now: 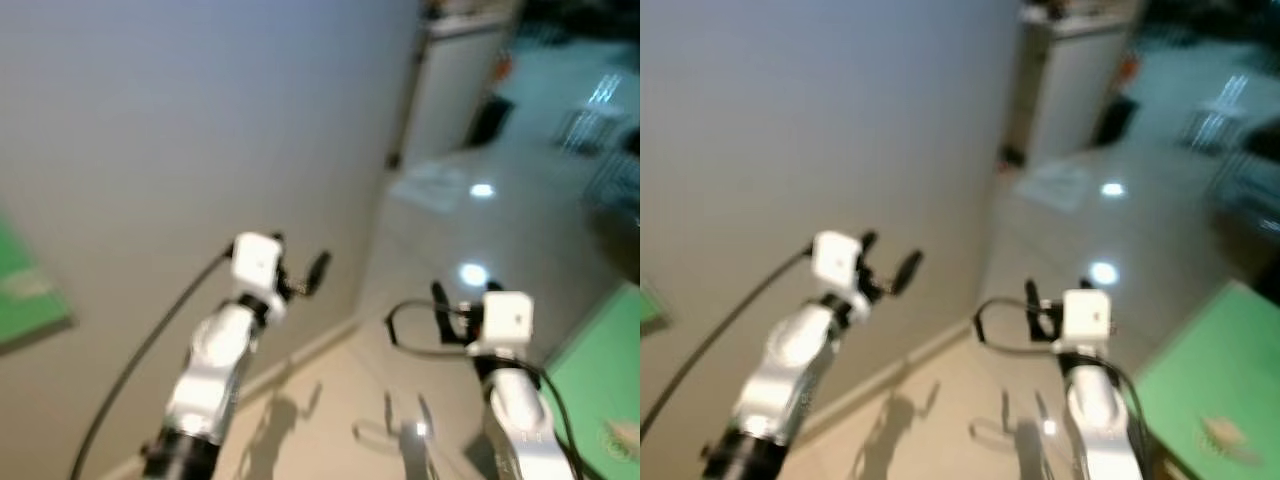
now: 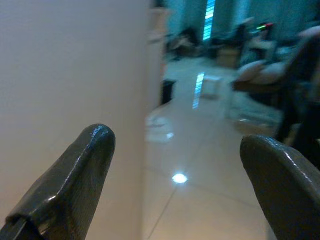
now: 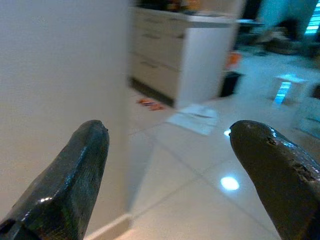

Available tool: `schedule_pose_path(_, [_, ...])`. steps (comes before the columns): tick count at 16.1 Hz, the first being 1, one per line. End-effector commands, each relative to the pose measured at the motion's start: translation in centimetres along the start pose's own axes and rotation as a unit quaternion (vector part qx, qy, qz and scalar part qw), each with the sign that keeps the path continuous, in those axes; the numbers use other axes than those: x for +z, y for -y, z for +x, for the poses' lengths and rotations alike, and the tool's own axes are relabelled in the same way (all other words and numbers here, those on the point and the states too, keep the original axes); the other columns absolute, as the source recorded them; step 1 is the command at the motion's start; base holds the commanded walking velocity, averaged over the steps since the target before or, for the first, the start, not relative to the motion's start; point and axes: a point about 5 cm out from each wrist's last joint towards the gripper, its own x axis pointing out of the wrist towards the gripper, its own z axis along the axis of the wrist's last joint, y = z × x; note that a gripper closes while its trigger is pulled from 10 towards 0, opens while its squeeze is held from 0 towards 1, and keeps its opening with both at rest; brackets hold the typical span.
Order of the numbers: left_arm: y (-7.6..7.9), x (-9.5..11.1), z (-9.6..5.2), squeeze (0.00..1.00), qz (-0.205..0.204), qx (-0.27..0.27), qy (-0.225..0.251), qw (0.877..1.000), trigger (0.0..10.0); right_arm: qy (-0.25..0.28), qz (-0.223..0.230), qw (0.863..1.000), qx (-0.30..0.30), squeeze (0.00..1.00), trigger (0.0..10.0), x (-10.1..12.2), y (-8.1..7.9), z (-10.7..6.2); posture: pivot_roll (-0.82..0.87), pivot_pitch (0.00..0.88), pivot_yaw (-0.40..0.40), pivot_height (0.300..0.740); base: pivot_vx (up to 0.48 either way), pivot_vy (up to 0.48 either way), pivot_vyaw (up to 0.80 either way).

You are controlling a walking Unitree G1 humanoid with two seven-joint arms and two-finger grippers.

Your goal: Hang keys on a hook

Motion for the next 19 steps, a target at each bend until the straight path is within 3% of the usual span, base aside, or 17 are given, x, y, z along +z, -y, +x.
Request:
schedule_pose_path(1, [-0.5, 0.2, 0.0, 0.0, 0.01, 0.003, 0.005, 1.0, 10.0, 0.004, 0.004, 1.0, -0.002, 0.0, 10.0, 0.0, -0.1, -0.1, -0.16, 0.0, 0.019, 0.74, 0.0, 0.0, -0.56])
schedule_pose_path(3, [-0.8, -0.3, -0.2, 0.0, -0.012, 0.013, -0.004, 1.0, 10.0, 0.011, 0.01, 1.0, -0.018, 0.0, 10.0, 0.2, 0.1, -0.1, -0.16, 0.0, 0.017, 0.74, 0.0, 0.0, -0.56])
schedule_pose_path(4, [-1.8, -1.6, -1.2, 0.0, -0.066, 0.053, -0.031, 0.996, 10.0, 0.018, 0.04, 0.996, -0.074, 0.0, 10.0, 0.4, 1.4, -0.3, -0.16, 0.0, 0.01, 0.74, 0.0, 0.0, -0.56])
schedule_pose_path(5, [-2.0, -2.1, -1.7, 0.0, -0.074, 0.06, -0.043, 0.995, 10.0, 0.016, 0.041, 0.995, -0.085, 0.0, 10.0, 0.4, 1.8, -0.5, -0.16, 0.0, 0.009, 0.74, 0.0, 0.0, -0.57])
schedule_pose_path(6, [-2.1, -2.6, -2.2, 0.0, -0.07, 0.06, -0.059, 0.994, 10.0, 0.016, 0.038, 0.995, -0.088, 0.0, 10.0, 0.4, 2.0, -0.6, -0.16, 0.0, 0.008, 0.74, 0.0, 0.0, -0.57])
schedule_pose_path(7, [-1.7, -3.8, -3.0, 0.0, -0.034, 0.045, -0.099, 0.994, 10.0, 0.021, 0.022, 0.997, -0.076, 0.0, 10.0, 0.6, 1.9, -0.8, -0.16, 0.0, 0.008, 0.74, 0.0, 0.0, -0.57])
schedule_pose_path(9, [-1.3, -4.4, -3.0, 0.0, -0.024, 0.032, -0.119, 0.992, 10.0, 0.029, -0.002, 0.999, -0.045, 0.0, 10.0, 0.9, 0.7, -0.9, -0.15, 0.0, 0.003, 0.74, 0.0, 0.0, -0.58])
schedule_pose_path(11, [-1.6, -4.4, -2.1, 0.0, -0.008, 0.03, -0.12, 0.992, 10.0, 0.028, -0.003, 0.999, -0.025, 0.0, 10.0, 0.8, -0.2, -0.7, -0.15, 0.0, -0.003, 0.74, 0.0, 0.0, -0.6])
schedule_pose_path(16, [-1.8, -4.5, -3.0, 0.0, -0.002, 0.034, -0.103, 0.994, 10.0, 0.013, 0.0, 1.0, -0.021, 0.0, 10.0, 0.5, 0.1, -0.7, -0.16, 0.0, -0.017, 0.74, 0.0, 0.0, -0.61])
schedule_pose_path(19, [-1.2, -3.0, -1.3, 0.0, 0.005, 0.016, -0.063, 0.998, 10.0, 0.005, 0.001, 1.0, -0.018, 0.0, 10.0, 0.1, 0.0, -0.8, -0.17, 0.0, -0.009, 0.74, 0.0, 0.0, -0.61])
